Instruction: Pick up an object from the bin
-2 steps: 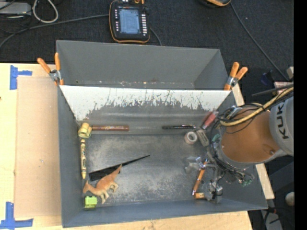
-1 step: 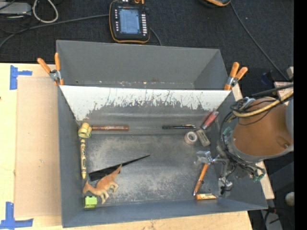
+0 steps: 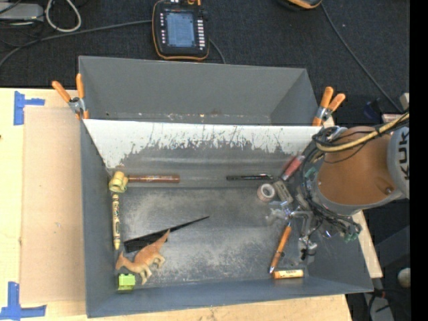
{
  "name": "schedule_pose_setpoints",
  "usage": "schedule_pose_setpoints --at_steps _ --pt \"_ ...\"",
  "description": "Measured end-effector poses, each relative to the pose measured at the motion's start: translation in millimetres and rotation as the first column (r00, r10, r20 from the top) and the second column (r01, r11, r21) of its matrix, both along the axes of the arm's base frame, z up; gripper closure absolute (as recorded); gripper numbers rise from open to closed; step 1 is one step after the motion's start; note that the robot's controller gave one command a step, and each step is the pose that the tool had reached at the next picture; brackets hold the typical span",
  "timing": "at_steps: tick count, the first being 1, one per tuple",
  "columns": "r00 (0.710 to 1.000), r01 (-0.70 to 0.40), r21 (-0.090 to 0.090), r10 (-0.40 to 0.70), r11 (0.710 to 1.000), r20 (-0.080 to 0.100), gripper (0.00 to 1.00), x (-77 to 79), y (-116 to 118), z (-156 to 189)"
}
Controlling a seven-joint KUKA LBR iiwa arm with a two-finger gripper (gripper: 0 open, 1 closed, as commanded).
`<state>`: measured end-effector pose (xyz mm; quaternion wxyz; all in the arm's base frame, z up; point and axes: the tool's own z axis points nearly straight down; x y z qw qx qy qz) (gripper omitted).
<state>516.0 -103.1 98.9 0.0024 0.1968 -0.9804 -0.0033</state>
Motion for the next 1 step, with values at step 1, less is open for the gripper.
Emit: schedule_pose_setpoints --at_steps 1 --pt "0.978 -0.209 0.0 0.209 0.978 0.0 0.0 -1.6 -5.9 -30.4"
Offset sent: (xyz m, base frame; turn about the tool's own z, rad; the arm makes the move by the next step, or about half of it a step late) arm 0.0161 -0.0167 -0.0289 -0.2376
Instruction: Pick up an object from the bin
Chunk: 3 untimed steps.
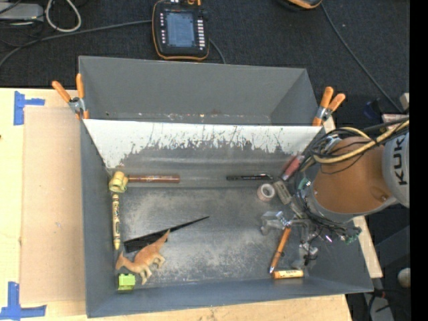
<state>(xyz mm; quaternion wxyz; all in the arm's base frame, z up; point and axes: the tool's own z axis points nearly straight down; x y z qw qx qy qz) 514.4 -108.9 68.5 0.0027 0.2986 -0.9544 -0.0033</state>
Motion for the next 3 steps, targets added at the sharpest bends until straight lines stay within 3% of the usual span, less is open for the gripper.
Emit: schedule_pose_setpoints --at_steps 1,2,3 --pt "1.0 -0.023 0.002 0.023 1.0 0.001 1.0 17.9 -10.0 0.9" --pt "1.0 -0.023 0.002 0.023 1.0 0.001 1.0 17.9 -10.0 0.9" --pt "1.0 -0.022 0.006 0.022 1.0 -0.012 1.0 14.3 -8.5 20.5"
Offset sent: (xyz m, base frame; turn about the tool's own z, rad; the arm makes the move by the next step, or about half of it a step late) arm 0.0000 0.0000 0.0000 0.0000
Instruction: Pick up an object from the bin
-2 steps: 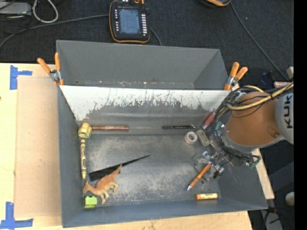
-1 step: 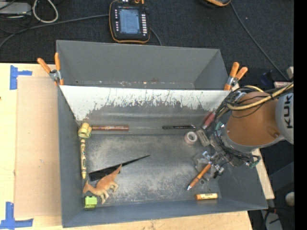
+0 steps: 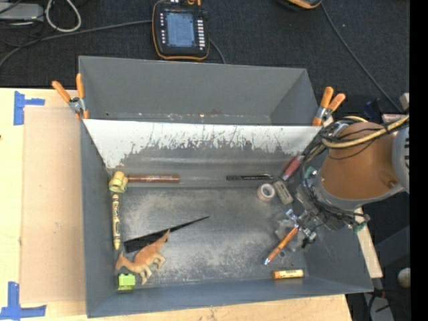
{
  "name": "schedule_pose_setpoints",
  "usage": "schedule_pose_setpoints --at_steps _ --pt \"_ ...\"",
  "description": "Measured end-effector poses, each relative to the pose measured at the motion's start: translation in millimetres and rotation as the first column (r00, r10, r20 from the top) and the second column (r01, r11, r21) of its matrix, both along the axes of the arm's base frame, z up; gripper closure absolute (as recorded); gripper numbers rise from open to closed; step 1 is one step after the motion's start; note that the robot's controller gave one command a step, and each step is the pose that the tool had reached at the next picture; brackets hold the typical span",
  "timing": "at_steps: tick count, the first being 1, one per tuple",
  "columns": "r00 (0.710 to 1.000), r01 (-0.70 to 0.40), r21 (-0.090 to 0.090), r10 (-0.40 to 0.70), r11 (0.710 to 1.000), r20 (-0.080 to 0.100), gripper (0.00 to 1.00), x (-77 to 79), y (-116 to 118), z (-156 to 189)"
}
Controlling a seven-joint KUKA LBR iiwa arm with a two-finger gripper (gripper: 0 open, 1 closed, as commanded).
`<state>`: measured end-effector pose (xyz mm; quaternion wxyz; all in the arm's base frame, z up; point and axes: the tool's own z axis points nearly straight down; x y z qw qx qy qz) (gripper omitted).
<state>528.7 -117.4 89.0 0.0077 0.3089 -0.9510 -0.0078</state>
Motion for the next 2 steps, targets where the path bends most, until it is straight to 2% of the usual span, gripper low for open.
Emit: schedule_pose_setpoints --at_steps 1,2 --pt "1.0 0.001 -0.003 -0.001 1.0 0.012 1.0 3.4 -0.4 32.3" --pt "1.0 0.002 0.001 -0.002 1.0 0.0 1.0 0.8 0.9 54.5"
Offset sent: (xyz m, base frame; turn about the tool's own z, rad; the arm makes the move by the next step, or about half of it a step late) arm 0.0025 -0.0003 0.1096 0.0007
